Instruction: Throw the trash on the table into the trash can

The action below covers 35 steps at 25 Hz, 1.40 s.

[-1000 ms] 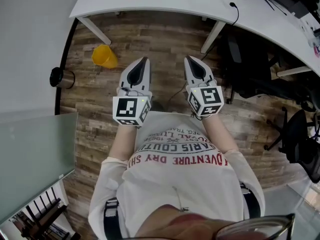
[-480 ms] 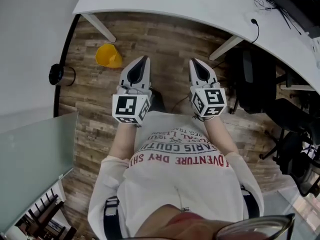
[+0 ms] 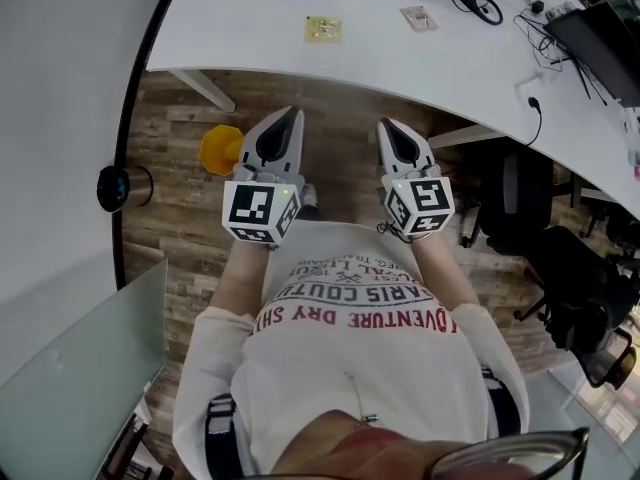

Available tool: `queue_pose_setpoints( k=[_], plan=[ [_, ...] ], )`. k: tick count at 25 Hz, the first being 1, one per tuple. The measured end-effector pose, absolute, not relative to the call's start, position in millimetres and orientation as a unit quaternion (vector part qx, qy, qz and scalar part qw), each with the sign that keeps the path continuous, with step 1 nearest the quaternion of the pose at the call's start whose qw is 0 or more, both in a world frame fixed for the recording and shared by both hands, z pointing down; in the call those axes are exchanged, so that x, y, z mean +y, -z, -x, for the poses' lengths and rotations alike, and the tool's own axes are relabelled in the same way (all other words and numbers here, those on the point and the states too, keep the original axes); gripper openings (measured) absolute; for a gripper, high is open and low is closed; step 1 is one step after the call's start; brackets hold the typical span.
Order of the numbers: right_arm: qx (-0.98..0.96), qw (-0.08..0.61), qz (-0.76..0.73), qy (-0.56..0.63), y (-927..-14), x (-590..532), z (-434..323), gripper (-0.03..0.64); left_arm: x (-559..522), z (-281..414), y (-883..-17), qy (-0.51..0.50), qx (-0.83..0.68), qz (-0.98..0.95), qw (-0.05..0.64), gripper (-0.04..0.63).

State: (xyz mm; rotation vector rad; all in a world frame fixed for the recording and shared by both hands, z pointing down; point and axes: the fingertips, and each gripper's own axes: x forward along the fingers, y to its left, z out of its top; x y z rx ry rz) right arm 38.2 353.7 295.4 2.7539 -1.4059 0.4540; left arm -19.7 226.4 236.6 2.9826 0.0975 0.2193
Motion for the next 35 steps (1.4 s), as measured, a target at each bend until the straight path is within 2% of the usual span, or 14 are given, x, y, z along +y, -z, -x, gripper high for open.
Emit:
queue_pose_setpoints(
  k=[10,15,24,25,26,27,32,35],
  plan=[
    [-0.464,0.023,-0.865,-0.189,-326,239,-117,0.026,125,-46,-282,-0.121,0.017,-0.986,0.111,0.023],
    [-0.488,0.035,-0.845,-0.215,-359,200,-162,0.026,98,-73,-307,-0.145,-0.015,-0.984,0.104,0.023],
    [-0.530,0.094,-0.790,-0.293,-431,151,-248,0.029,75,-145,-364,-0.197,-0.079,-0.968,0.137,0.023],
    [-0.538,0.102,-0.778,-0.306,-442,146,-253,0.048,73,-153,-371,-0.201,-0.086,-0.965,0.144,0.023],
    [-0.547,0.112,-0.765,-0.321,-453,140,-257,0.116,71,-160,-377,-0.205,-0.092,-0.963,0.151,0.023],
    [-0.557,0.122,-0.750,-0.336,-465,135,-260,0.151,71,-167,-384,-0.211,-0.097,-0.960,0.157,0.023],
    [-0.578,0.184,-0.704,-0.369,-507,115,-269,0.219,71,-186,-416,-0.238,-0.115,-0.948,0.176,0.023],
    [-0.572,0.224,-0.693,-0.377,-527,111,-272,0.224,71,-190,-430,-0.250,-0.119,-0.943,0.184,0.023]
  ],
)
